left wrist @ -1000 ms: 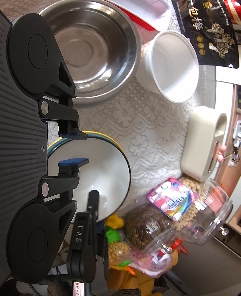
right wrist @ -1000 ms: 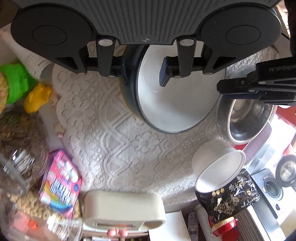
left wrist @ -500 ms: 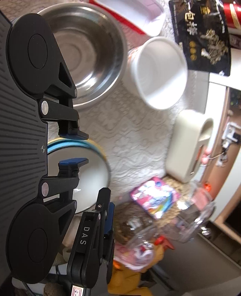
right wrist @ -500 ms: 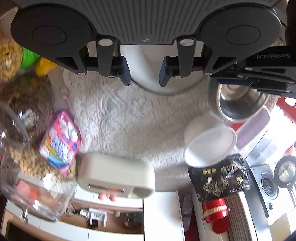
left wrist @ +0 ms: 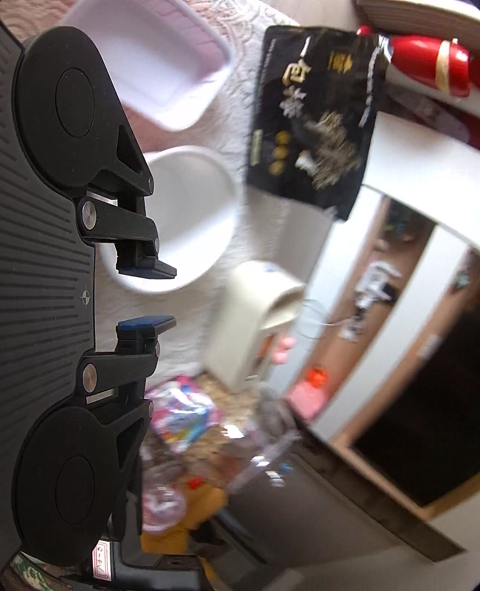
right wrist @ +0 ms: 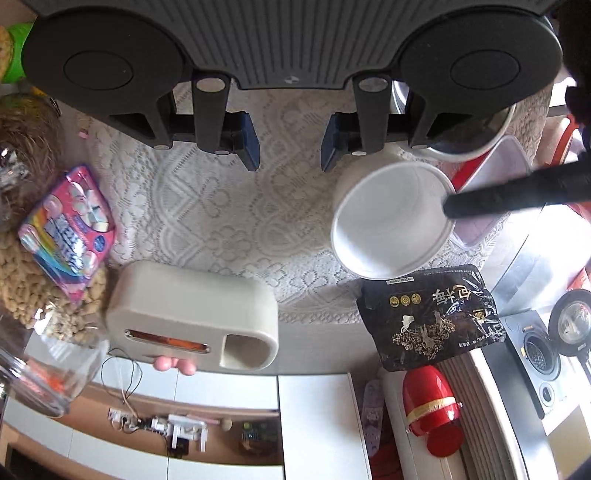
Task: Organize plates and bowls
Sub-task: 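Move both grippers to the rim of the orange-printed white bowl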
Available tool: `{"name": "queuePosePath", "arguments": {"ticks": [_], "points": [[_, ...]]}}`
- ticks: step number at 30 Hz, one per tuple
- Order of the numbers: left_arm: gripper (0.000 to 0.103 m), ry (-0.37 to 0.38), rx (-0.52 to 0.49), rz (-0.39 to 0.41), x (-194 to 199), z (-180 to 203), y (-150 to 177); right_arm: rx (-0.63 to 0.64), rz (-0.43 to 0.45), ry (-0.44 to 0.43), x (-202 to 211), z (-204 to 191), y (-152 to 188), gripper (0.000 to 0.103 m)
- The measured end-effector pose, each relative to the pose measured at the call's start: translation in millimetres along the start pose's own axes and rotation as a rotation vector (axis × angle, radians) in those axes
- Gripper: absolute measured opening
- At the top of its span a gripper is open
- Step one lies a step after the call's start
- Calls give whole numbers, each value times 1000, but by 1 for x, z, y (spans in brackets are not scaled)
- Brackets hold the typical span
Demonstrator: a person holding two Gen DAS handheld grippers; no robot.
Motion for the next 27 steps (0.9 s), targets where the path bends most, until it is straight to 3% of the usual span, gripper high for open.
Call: {"name": "queuePosePath", "arguments": {"ticks": [4, 9, 15, 24, 26, 27], "points": [[23, -66, 90, -13, -10, -42, -3, 52, -9, 56, -13, -13, -13, 40], [23, -190, 137, -8, -17, -73, -4, 43, -27, 36, -45, -32, -33, 40], [24, -206, 144, -21, -25, -86, -2, 25, -60, 25, -88, -53, -44, 40], [27, -236, 109, -117, -55, -85, 14, -44, -163, 13, -134, -46, -34, 40], [28, -218, 111, -124, -57, -82, 16, -38, -171, 14, -138, -47, -29, 23], [30, -210, 104, -128, -58, -78, 17, -31, -175, 6, -138, -48, -27, 20]]}}
Point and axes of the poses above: each gripper's, at about its wrist camera, not at the fingertips, and x roughly against the way its jaws point, z to its right, y to its underside, the point moved 4 cm from there along -x, roughly the way its jaws point, and after that the axes turned 7 degrees about y, right-handed, at the moved point
